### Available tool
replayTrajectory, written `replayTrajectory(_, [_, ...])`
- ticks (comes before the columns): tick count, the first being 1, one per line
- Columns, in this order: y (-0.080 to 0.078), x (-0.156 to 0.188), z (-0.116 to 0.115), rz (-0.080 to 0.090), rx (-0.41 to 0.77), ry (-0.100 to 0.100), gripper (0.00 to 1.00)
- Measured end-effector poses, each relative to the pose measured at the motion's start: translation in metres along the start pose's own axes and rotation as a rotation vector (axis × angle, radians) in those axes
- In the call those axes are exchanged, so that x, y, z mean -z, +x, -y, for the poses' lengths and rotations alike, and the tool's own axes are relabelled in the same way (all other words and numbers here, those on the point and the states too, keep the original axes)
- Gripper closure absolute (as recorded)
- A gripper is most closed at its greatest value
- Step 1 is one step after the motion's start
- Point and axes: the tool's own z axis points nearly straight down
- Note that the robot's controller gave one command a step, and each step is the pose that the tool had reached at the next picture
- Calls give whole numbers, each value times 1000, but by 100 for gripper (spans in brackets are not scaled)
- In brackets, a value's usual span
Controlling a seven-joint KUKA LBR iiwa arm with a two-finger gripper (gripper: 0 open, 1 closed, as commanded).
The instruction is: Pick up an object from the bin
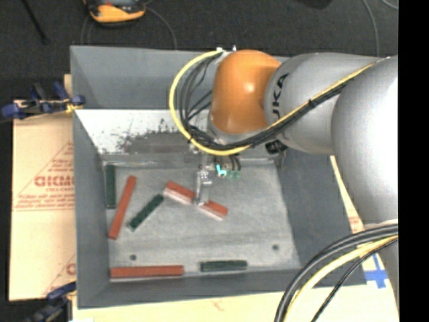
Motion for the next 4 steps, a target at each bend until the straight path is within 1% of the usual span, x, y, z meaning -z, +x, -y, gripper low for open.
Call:
replayTrajectory(1, [-1, 5, 0, 7, -1, -1, 0])
replayTrajectory(2, [36, -62, -3, 7, 162, 1, 100])
replayTrajectory(3, [36, -62, -3, 7, 161, 1, 100])
replayTrajectory(4, [63, 130, -6, 5, 157, 2, 100])
